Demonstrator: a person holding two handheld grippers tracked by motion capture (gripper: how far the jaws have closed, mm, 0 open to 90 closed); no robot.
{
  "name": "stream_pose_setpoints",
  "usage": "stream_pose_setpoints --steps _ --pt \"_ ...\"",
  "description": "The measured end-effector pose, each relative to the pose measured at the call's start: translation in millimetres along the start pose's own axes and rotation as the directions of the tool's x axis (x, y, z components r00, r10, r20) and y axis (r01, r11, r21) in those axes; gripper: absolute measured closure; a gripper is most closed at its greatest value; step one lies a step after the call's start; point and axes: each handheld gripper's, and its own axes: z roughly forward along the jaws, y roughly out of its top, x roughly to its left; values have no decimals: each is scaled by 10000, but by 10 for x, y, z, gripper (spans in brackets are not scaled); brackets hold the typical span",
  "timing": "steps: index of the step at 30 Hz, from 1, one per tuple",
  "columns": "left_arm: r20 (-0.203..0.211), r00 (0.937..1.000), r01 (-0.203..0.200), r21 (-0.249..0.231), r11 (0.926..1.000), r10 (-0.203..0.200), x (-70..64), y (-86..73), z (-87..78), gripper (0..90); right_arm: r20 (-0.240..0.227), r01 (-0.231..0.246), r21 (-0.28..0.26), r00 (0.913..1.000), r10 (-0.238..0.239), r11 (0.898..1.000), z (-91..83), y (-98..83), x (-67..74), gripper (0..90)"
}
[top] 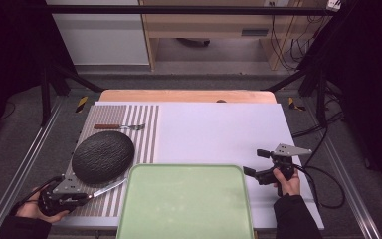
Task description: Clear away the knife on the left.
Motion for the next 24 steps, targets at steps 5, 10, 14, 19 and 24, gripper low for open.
stream_pose_setpoints --steps 5,10,14,19,24 --pt "-66 9999 145 -284 9995 -147 -18 33 -48 769 -3 -4 -4 10000 4 10000 -1 0 0 3" --pt "-230 9990 361 -469 9982 -373 -27 95 -56 769 -6 0 -18 10000 0 10000 -4 2 0 3" --pt "-382 9970 649 -583 9962 -672 -33 153 -58 769 -8 1 -12 10000 -1 10000 -4 2 -1 3" --pt "-553 9924 1044 -942 9901 -1099 -51 249 -63 769 -11 3 -15 10000 -3 10000 -5 2 0 3" --pt "-641 9888 1265 -1188 9848 -1348 -66 355 -52 769 -7 2 -17 10000 -2 10000 -8 3 -1 3"
